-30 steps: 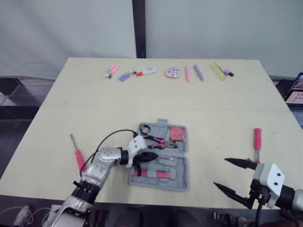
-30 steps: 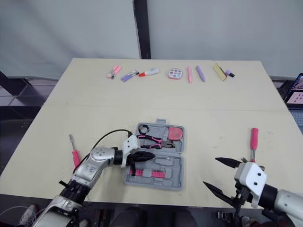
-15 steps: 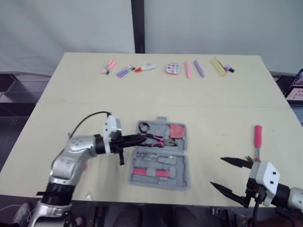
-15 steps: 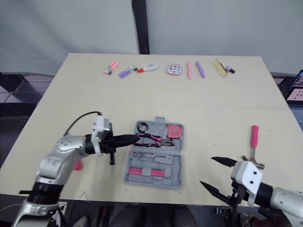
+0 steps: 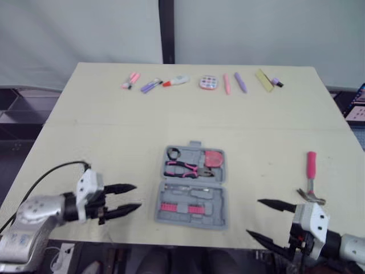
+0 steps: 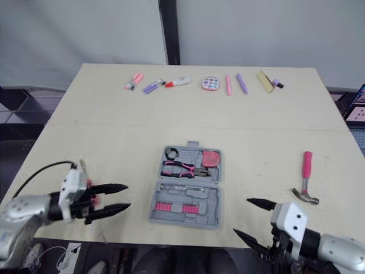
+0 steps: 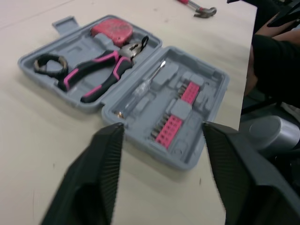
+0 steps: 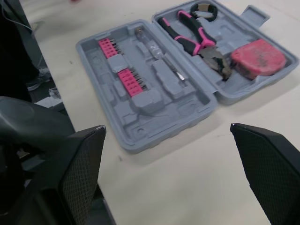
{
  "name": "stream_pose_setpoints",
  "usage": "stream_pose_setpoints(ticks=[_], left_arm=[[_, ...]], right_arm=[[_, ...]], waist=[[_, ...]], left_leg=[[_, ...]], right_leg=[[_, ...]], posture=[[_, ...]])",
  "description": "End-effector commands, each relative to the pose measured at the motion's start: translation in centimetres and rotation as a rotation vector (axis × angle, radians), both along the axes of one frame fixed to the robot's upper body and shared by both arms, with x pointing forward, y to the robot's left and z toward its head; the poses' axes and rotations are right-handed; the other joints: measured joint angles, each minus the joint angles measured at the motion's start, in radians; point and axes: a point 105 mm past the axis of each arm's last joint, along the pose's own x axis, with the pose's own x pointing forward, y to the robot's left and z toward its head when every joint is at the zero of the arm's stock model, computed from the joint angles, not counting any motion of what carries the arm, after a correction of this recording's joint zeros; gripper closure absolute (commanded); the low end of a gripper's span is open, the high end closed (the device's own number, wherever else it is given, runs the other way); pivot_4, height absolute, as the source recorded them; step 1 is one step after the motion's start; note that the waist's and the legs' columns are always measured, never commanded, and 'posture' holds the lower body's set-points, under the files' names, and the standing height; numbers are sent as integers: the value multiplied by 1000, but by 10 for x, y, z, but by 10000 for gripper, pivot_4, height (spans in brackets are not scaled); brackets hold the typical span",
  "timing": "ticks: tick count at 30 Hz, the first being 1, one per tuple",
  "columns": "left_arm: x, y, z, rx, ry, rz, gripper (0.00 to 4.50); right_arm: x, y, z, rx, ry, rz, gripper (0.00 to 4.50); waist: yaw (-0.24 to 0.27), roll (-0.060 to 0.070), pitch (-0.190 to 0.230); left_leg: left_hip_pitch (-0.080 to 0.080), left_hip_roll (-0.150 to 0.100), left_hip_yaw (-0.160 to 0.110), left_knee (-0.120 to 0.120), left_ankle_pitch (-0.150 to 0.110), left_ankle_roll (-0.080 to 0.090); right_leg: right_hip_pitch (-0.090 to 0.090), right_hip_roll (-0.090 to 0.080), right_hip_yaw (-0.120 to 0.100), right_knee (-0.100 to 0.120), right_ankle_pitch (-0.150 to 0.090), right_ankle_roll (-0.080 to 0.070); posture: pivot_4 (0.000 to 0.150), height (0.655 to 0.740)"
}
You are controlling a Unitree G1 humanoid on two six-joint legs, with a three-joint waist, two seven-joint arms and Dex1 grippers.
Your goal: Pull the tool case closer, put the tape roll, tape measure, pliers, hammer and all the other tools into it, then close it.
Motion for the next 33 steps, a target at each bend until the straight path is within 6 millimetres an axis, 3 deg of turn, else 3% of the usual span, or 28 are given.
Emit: stream_pose_setpoints(ticks=[1,7,23,29,33], left_arm=[[-14,11,-2,43,-58,24,757],[-29,23,-18,86,-86,68,757],[-20,23,-18,9,-96,142,757],[-12,-8,14,-96,-131,-60,757],[-11,-26,23,-69,-177,-219,757]], right_arm=[[-3,6,1,-1,-26,23,0],[-4,5,-3,-10,-19,28,0],[2,5,-3,-6,-25,32,0],[18,-1,7,41,-57,-106,0],[22,-9,12,48,-58,-227,0]], waist=[[0,0,0],[1,0,0],[-2,0,0],[0,0,0],[-1,0,0]], left_leg=[[0,0,0,0,0,0],[0,0,0,-2,0,0],[1,0,0,-1,0,0],[1,0,0,-1,0,0],[1,-1,0,-1,0,0]], right_leg=[[0,0,0,-2,0,0],[1,0,0,-5,0,0],[1,0,0,1,0,0],[1,0,0,3,0,0],[0,-1,0,5,0,0]], posture=[[1500,7336],[1500,7336],[1500,7336],[1500,7336],[1500,7336]])
